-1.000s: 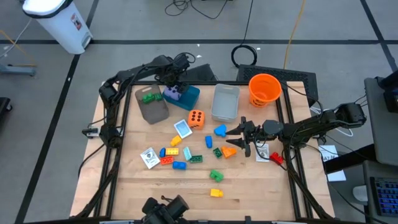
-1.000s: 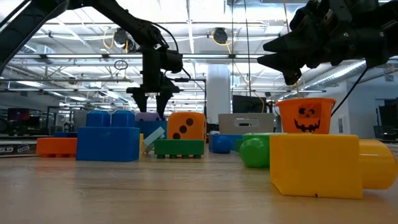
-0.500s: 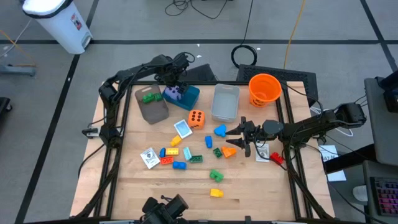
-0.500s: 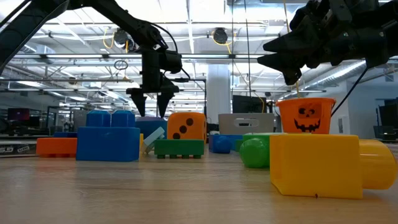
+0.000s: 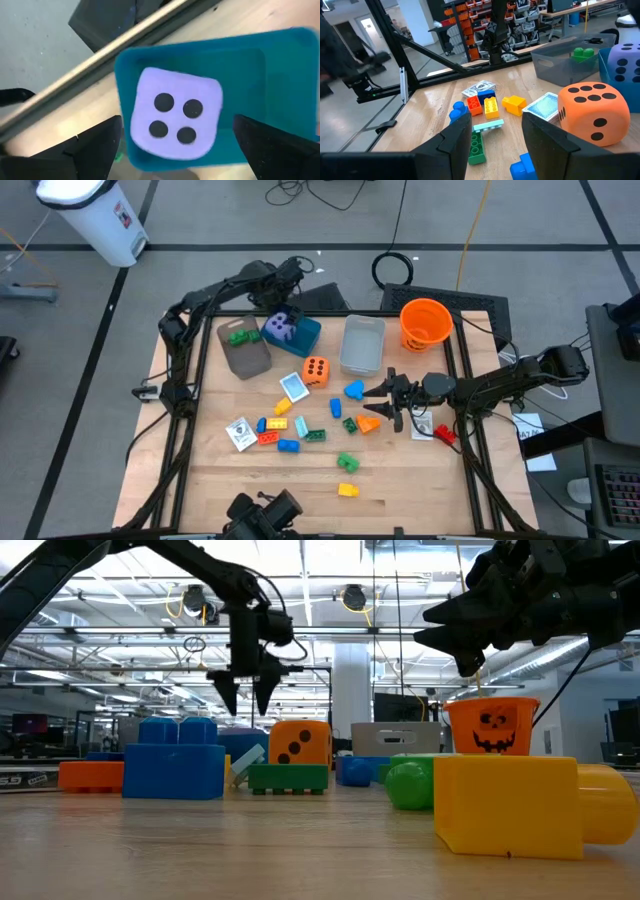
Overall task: Pick & Place Toys
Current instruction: Put the purple dice into the blue bin, then put the orange game piece into the black bin
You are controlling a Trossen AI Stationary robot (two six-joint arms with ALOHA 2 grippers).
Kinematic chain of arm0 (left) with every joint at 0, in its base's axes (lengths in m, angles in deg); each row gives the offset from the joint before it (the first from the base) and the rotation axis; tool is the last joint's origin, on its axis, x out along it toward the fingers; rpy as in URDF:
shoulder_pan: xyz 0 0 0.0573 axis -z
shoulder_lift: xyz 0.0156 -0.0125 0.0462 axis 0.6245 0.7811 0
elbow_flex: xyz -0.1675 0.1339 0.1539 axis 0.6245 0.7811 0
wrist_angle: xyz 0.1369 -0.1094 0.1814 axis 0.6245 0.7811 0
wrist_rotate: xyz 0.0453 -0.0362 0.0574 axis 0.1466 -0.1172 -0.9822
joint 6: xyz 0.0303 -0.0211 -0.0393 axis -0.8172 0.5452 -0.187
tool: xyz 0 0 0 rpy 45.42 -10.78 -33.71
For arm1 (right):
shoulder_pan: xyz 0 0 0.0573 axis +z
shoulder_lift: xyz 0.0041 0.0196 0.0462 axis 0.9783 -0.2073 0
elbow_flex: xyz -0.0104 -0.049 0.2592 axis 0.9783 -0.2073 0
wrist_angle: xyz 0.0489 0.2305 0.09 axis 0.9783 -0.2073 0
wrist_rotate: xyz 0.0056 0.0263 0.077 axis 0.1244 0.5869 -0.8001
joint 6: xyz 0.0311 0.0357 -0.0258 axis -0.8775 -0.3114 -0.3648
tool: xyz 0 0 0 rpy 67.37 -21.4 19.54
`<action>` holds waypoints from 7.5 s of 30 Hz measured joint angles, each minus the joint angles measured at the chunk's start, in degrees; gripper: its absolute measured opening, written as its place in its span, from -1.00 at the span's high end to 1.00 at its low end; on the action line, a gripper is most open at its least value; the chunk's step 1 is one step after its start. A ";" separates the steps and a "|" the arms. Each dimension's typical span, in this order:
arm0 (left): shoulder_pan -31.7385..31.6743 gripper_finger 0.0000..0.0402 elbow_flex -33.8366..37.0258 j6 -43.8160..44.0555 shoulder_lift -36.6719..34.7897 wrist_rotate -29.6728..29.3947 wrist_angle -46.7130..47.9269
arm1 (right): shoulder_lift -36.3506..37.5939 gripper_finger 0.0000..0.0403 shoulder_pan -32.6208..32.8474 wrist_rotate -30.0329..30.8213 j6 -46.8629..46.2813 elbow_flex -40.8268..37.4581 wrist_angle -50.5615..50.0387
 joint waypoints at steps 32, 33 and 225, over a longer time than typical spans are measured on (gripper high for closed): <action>37.56 -0.82 60.84 2.89 -30.55 -1.54 -102.72 | 0.02 0.17 0.01 0.02 0.01 0.00 0.00; 38.89 -0.82 63.12 1.66 -30.56 -1.54 -108.19 | 0.02 0.17 -0.01 0.00 0.02 0.00 0.03; 43.53 -0.06 79.91 -13.08 -41.39 5.95 -135.89 | 0.02 0.17 -0.01 0.11 -3.02 0.02 7.26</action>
